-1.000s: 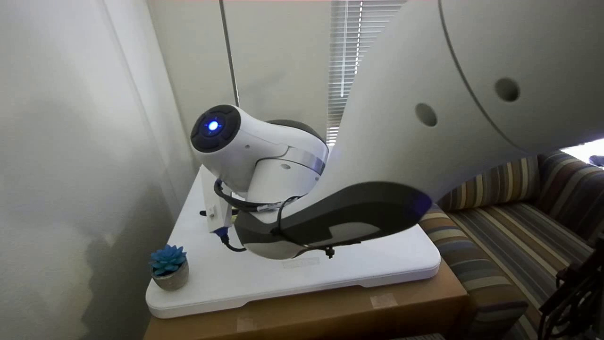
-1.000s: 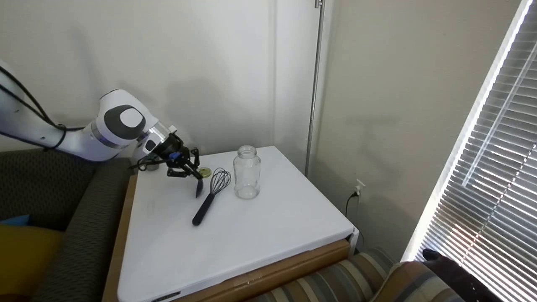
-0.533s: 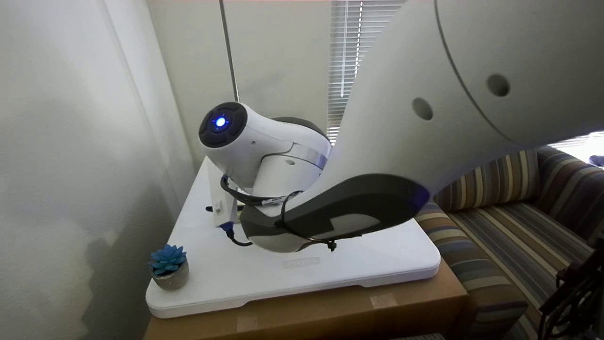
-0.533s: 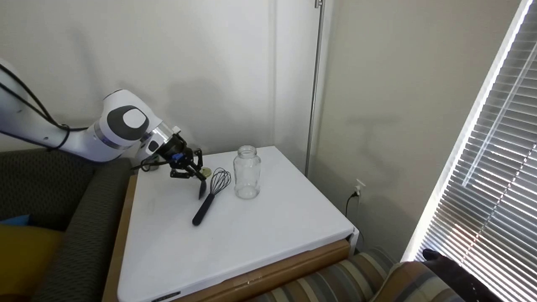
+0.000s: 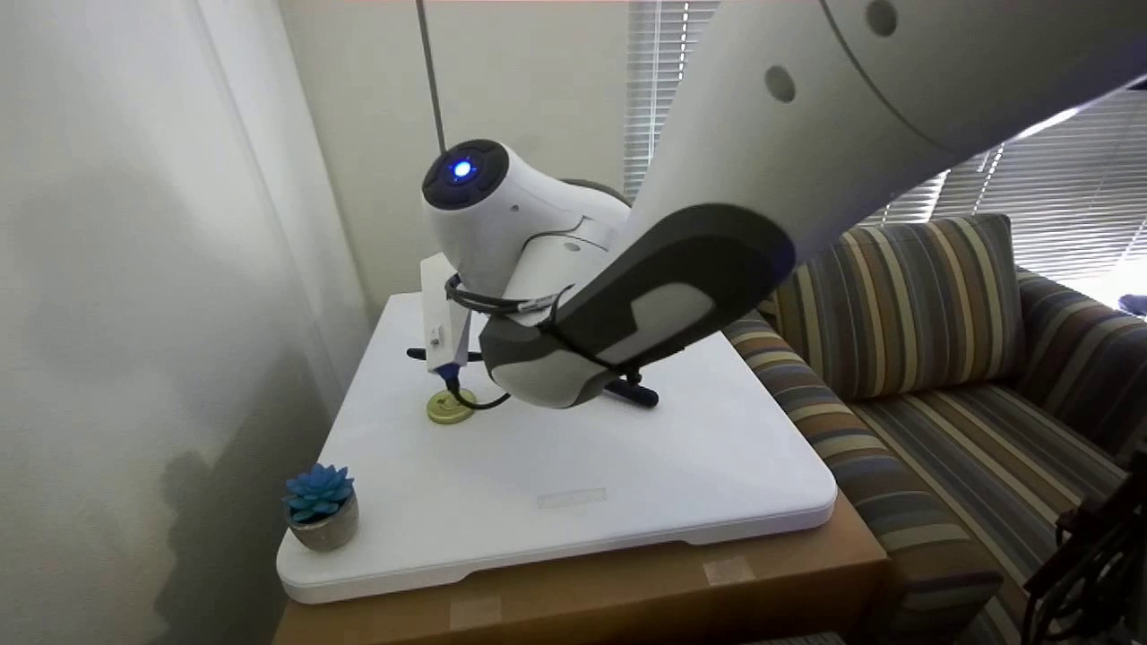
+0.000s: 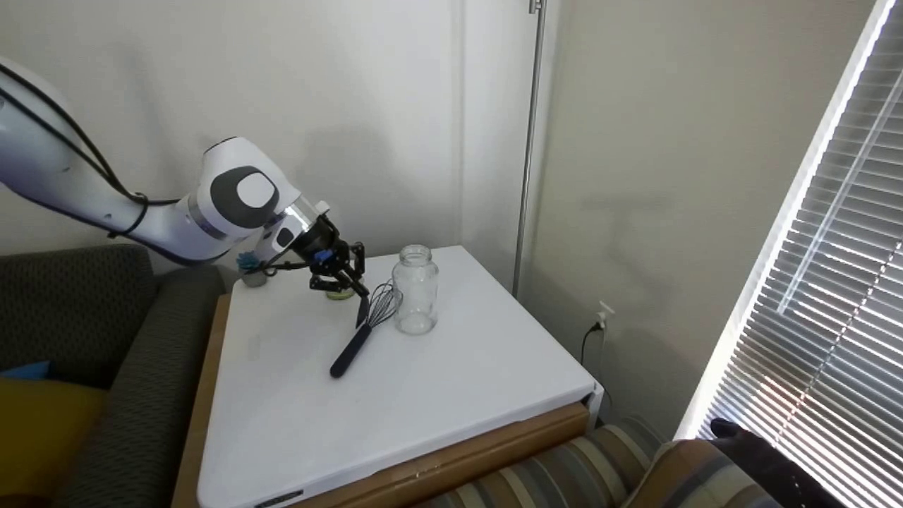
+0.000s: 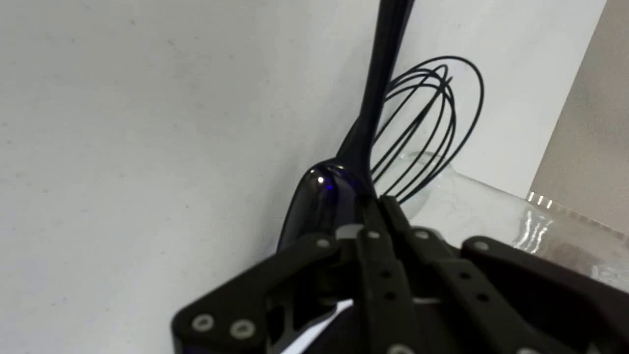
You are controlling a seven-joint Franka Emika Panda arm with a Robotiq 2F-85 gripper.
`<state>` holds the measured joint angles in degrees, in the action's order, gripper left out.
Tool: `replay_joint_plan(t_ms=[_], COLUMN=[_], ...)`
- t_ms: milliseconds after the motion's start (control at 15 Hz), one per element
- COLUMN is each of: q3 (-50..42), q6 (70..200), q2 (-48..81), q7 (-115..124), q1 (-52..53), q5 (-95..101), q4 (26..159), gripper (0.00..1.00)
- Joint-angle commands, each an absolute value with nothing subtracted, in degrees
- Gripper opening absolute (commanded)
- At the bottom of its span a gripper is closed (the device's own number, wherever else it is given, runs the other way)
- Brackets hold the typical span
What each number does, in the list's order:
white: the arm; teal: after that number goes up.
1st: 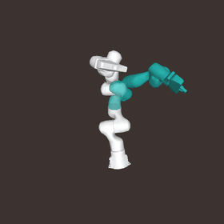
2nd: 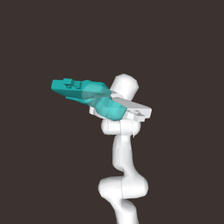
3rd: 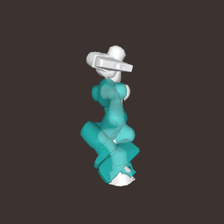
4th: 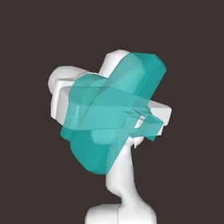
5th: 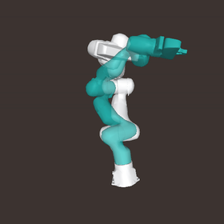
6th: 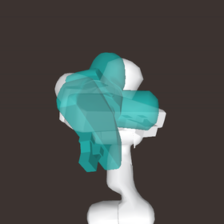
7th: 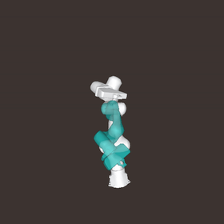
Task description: Put the spatula and whisk inside the glass jar
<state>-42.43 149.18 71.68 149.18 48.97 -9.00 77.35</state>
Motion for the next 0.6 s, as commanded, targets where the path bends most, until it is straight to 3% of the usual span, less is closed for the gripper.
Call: replay_joint_plan(t_ms=[0, 533], q3=[-37.95, -23.79], q6=[150.21, 158.41], q2=[66.99, 60.36], q7=[149.16, 147.04], q1=[44.66, 35.58], q5=[-5.90, -0.50], q4=[78.25, 79.41], gripper=[0.01, 0.01])
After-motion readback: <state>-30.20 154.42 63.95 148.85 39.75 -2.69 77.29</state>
